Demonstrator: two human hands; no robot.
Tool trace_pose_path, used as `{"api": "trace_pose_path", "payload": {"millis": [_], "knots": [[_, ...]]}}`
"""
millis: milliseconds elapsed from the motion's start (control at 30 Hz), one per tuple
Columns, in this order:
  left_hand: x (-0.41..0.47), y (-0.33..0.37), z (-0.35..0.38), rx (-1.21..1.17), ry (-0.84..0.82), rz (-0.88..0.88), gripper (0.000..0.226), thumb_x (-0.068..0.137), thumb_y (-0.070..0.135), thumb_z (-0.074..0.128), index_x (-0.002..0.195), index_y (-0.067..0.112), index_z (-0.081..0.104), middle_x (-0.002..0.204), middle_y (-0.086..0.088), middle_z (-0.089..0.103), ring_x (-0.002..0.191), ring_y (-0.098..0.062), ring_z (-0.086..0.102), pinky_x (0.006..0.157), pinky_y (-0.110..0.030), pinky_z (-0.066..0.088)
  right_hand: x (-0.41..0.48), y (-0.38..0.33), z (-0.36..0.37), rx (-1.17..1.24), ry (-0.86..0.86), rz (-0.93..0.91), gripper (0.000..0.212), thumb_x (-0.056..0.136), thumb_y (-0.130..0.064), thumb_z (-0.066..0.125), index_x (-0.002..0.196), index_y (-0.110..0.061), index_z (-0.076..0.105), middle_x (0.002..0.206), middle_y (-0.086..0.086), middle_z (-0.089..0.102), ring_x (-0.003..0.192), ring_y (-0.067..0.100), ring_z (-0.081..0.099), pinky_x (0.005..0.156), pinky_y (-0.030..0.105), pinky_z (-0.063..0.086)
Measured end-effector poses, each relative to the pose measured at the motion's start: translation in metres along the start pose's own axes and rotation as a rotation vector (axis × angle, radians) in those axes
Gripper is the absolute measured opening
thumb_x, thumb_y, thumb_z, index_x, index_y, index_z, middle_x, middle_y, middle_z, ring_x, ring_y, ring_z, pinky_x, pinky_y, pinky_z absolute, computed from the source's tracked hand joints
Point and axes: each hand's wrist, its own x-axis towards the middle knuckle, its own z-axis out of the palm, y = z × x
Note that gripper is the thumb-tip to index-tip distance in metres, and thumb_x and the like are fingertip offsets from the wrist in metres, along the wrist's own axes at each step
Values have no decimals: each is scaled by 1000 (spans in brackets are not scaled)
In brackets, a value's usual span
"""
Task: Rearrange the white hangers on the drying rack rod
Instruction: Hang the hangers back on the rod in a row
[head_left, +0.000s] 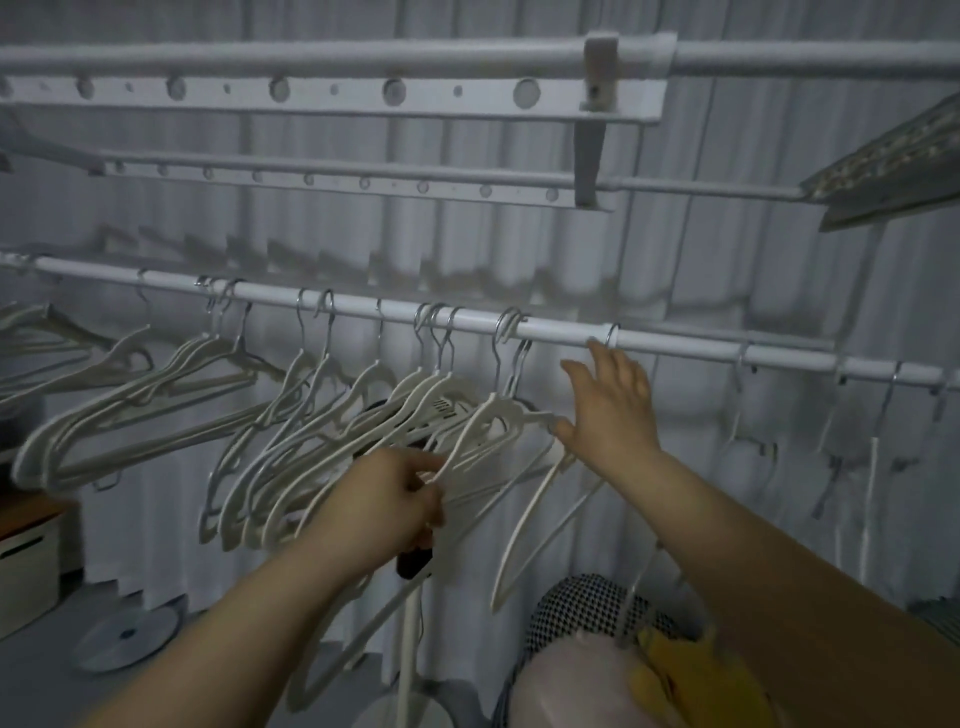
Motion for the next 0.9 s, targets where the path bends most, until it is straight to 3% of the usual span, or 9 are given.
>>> {"api": "trace_pose_path", "payload": {"millis": [200, 300, 433, 600, 900], "knots": [[44, 15, 38, -114, 58, 66, 23, 89, 4, 47, 104, 8, 63, 55, 3, 59, 34, 0, 52, 38, -12, 41, 13, 29, 4, 50, 119, 47, 74, 83, -29, 56, 144, -18, 16, 155, 7, 3, 143, 24, -1, 114, 37, -7], [59, 18, 53, -158, 87, 92, 19, 89, 6, 47, 91, 19, 61, 55, 2, 59, 34, -3, 51, 40, -15, 42, 15, 33, 9, 67, 158, 40, 74, 84, -30, 55, 144, -18, 14, 155, 4, 6, 142, 22, 0, 112, 35, -10], [74, 21, 62, -185, 111, 108, 23, 89, 8, 48, 105, 18, 62, 56, 1, 58, 29, 1, 49, 34, -9, 36, 19, 34, 9, 42, 192, 26, 72, 86, -31, 53, 145, -16, 14, 154, 4, 12, 142, 22, 2, 111, 34, -14], [86, 20, 68, -212, 38, 96, 23, 88, 3, 47, 99, 11, 65, 55, -2, 57, 28, -1, 49, 34, -11, 41, 22, 37, 5, 48, 195, 50, 71, 87, -30, 51, 145, -15, 14, 154, 3, 14, 142, 20, 4, 112, 36, -13], [85, 12, 84, -433, -107, -27, 25, 89, 1, 49, 112, -2, 57, 55, -7, 56, 28, -3, 49, 34, -13, 41, 18, 38, 6, 24, 202, 44, 72, 84, -25, 55, 144, -17, 17, 155, 1, 13, 142, 20, 4, 111, 35, -14]]}}
